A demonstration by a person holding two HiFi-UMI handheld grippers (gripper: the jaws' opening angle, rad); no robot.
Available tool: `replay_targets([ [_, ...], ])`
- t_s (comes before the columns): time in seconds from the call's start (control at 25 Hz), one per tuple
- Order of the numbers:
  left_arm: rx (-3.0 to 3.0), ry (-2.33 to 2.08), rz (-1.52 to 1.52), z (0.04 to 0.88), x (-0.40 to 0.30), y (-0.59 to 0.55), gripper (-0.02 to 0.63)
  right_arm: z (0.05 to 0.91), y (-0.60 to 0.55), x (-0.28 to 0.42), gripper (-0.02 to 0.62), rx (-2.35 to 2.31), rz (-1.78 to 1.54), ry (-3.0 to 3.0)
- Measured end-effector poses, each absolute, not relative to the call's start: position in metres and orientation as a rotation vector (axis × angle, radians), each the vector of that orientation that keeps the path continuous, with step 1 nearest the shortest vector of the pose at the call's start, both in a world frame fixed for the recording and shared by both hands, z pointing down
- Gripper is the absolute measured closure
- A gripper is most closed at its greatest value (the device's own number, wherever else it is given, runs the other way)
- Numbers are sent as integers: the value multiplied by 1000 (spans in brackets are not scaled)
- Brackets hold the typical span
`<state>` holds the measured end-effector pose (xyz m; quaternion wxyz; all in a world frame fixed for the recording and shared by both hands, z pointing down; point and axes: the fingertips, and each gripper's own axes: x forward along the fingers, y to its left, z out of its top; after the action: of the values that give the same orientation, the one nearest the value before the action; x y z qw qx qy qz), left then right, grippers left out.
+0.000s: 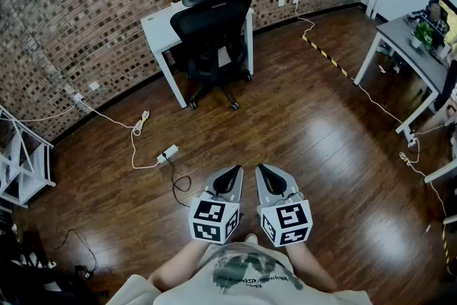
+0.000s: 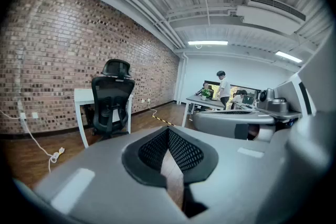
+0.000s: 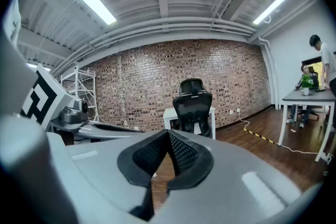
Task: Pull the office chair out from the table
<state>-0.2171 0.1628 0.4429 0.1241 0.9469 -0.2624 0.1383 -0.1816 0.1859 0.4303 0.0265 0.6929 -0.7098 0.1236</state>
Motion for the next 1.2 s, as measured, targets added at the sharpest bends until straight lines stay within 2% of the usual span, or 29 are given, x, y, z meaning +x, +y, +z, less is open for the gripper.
replay_targets([
  [0.48,2757,-726,390,446,-166,114,591,430,135,-135,588,2150,362,-2188],
  [1.2,2721,-669,302,433,-108,-79,589,416,-57,-83,569,2131,363,-2134],
])
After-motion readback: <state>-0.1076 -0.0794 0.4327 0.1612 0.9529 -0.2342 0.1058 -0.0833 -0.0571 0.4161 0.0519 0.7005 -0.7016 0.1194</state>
